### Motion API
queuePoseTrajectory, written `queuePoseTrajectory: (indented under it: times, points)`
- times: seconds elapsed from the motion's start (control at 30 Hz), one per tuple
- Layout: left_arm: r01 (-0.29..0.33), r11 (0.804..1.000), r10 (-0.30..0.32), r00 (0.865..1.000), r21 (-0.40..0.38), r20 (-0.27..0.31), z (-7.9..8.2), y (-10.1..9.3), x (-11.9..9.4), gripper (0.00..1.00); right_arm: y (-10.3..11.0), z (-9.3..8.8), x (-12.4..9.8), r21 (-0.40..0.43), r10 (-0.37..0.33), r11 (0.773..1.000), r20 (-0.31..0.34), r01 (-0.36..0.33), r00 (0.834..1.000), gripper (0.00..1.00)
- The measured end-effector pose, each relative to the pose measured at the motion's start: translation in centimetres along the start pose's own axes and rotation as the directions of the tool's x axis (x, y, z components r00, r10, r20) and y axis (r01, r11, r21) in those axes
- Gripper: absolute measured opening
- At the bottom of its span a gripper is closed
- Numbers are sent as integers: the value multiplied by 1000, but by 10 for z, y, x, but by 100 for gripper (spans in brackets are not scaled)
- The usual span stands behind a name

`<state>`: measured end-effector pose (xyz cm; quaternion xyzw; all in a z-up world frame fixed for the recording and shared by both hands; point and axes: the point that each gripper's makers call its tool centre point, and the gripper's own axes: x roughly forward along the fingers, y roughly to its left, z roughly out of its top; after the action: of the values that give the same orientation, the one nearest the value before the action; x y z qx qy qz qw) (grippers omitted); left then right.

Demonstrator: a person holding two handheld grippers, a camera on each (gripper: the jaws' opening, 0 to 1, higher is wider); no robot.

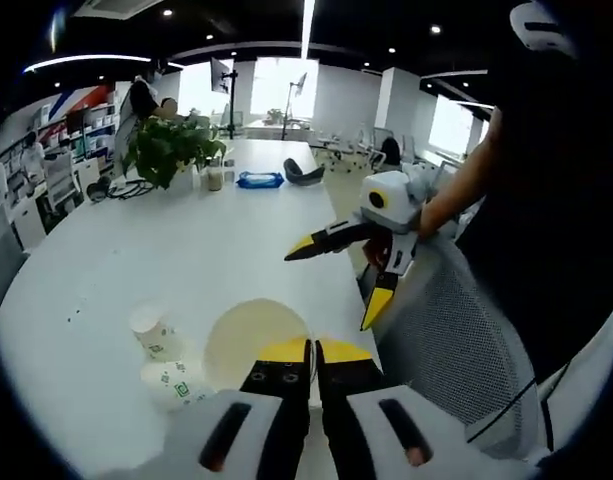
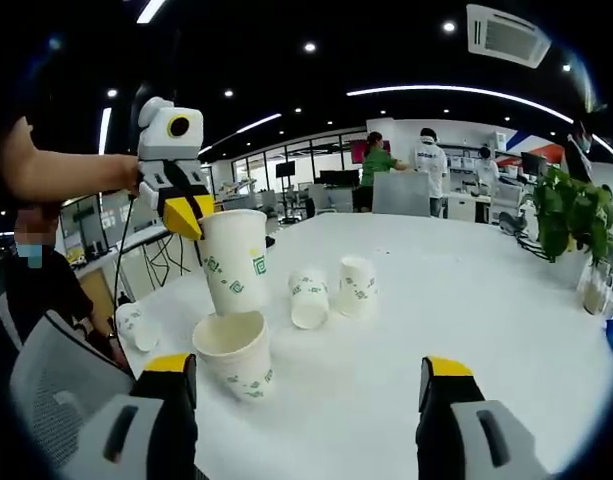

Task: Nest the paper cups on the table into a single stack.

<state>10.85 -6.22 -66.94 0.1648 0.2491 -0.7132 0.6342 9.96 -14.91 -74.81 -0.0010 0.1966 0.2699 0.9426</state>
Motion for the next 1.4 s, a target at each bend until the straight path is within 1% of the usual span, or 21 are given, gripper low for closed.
queuePoseTrajectory:
  times: [0.23,0.37,0.53,0.63,0.87,0.97,1.03,1.23,1.3,1.4]
  points:
    - [-22,1000,22,1000,22,-3,2,1,-3,0,0,0,0,-1,-1,1000,0,1,1000,93]
    - [-23,999,23,1000,29,-4,4,0,-5,0,0,0,0,-1,0,1000,-1,0,1000,93]
    - [-8,999,8,1000,34,-13,5,-9,-1,0,1,0,0,-1,3,1000,1,-3,1000,93]
    - [8,999,-6,999,45,-36,1,-14,3,0,1,0,0,-1,3,1000,1,-3,1000,93]
    - [14,996,-5,995,85,-100,-10,-17,11,0,2,1,0,0,3,1000,0,-3,1000,93]
    - [14,993,5,988,119,-152,-20,-18,15,0,1,1,0,0,2,1000,1,-2,1000,93]
    - [19,992,3,986,126,-168,-23,-20,19,0,0,0,0,1,2,1000,1,-2,1000,93]
    - [20,982,23,974,187,-224,-33,-24,32,0,-1,0,1,1,2,1000,2,-2,1000,92]
    - [23,978,31,968,210,-248,-39,-25,36,0,-1,0,0,2,2,1000,2,-2,1000,92]
    - [23,974,40,962,227,-270,-45,-26,39,0,-1,0,0,3,2,1000,2,-2,1000,92]
